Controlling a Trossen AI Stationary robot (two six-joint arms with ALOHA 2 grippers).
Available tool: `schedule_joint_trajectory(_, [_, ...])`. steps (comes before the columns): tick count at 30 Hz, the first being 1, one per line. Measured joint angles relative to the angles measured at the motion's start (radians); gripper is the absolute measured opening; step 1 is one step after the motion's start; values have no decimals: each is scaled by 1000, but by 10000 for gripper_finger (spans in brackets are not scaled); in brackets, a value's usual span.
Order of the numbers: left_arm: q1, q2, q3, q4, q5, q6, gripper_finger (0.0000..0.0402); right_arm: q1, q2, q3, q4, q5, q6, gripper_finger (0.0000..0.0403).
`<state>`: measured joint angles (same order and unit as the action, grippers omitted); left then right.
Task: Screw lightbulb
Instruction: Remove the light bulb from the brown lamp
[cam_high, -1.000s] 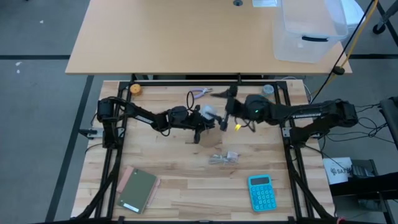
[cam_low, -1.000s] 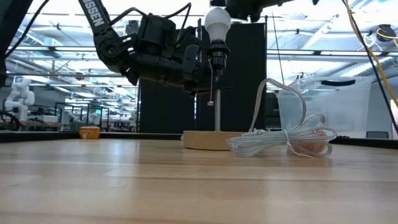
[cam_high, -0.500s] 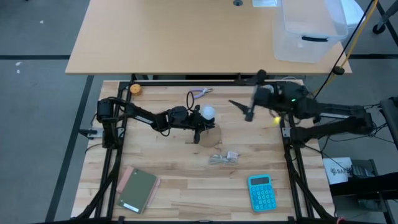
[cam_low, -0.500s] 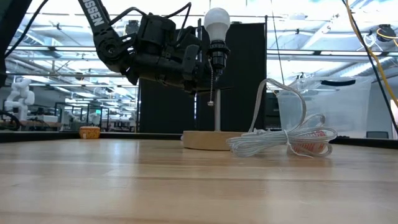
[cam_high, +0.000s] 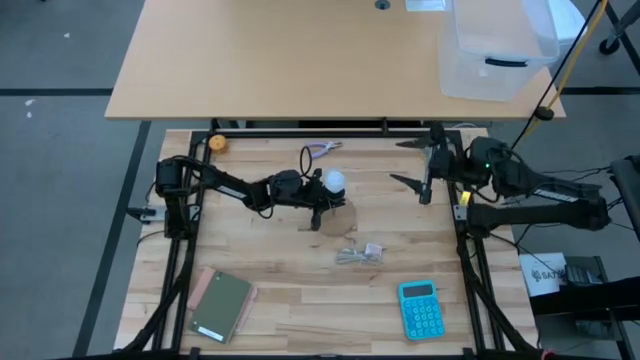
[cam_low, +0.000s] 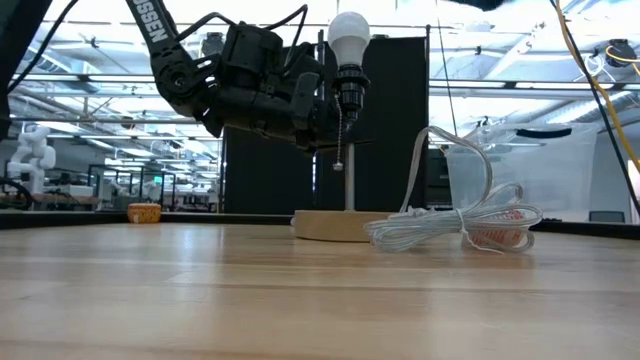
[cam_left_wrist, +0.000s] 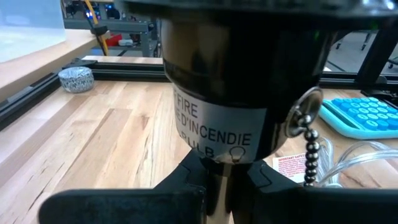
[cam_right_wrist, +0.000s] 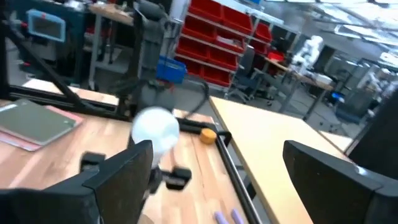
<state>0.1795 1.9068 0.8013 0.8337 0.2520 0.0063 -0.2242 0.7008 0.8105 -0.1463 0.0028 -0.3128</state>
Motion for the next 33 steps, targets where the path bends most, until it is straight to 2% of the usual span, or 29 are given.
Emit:
schedule_joint_trajectory(3, [0, 0, 0, 0, 1, -1, 31, -31, -55, -120, 86, 3, 44, 354])
schedule_joint_trajectory(7, [-3, 0, 0, 0, 1, -4, 31, -45, -108, -317, 314, -10, 166, 354])
schedule_joint_trajectory(11, [-3, 0, 0, 0, 2, -4, 31, -38, -84, -502, 575, -11, 332, 354])
schedule_joint_trajectory(14, [-3, 0, 0, 0, 2, -4, 31, -23, -34, -588, 766, -10, 410, 354])
schedule_joint_trajectory(17, [-3, 0, 0, 0, 2, -4, 31, -1, 30, -602, 886, -2, 448, 354])
schedule_joint_trajectory(25, [0, 0, 0, 0, 2, -4, 31, 68, 277, -494, 930, 77, 416, 354])
schedule_joint_trajectory(33, [6, 0, 0, 1, 1, -4, 31, 82, 495, -420, 1116, 78, 406, 354])
